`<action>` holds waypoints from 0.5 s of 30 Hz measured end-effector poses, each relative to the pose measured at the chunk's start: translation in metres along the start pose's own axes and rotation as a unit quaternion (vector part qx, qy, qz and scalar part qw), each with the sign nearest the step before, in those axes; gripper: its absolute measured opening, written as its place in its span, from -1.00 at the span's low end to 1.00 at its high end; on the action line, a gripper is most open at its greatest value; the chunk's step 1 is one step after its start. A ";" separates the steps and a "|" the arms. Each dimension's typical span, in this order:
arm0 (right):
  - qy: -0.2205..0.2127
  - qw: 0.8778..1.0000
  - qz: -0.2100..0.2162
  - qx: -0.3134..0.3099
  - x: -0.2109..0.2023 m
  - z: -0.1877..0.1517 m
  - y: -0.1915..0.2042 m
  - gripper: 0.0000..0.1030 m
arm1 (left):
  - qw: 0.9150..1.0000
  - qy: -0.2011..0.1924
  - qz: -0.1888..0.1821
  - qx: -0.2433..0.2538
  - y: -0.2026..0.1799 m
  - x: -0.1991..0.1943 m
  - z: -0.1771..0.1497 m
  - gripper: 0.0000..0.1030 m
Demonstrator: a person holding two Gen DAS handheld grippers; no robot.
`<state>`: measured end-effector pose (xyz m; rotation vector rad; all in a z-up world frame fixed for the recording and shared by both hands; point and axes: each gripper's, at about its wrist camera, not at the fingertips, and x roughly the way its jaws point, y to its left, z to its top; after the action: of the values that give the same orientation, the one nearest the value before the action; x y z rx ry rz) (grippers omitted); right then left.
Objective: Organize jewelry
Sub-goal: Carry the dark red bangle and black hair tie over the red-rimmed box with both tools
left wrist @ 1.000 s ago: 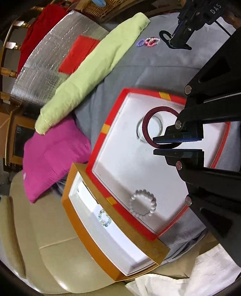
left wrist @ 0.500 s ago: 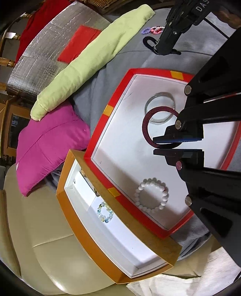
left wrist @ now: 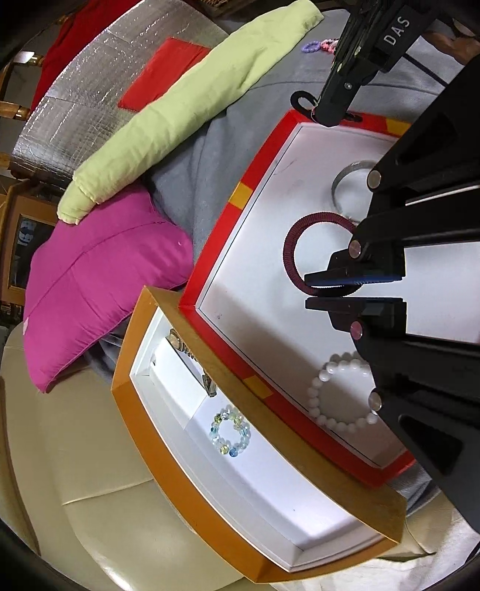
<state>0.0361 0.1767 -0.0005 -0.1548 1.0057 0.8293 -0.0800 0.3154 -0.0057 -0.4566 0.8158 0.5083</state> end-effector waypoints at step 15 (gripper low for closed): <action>0.028 0.999 -0.009 0.012 0.044 0.010 -0.012 -0.85 | 1.000 0.015 0.016 0.004 0.004 0.036 0.014 -0.89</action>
<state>0.0628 0.1976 -0.0329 -0.1664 1.0665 0.7999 -0.0535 0.3351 -0.0265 -0.4449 0.8553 0.5291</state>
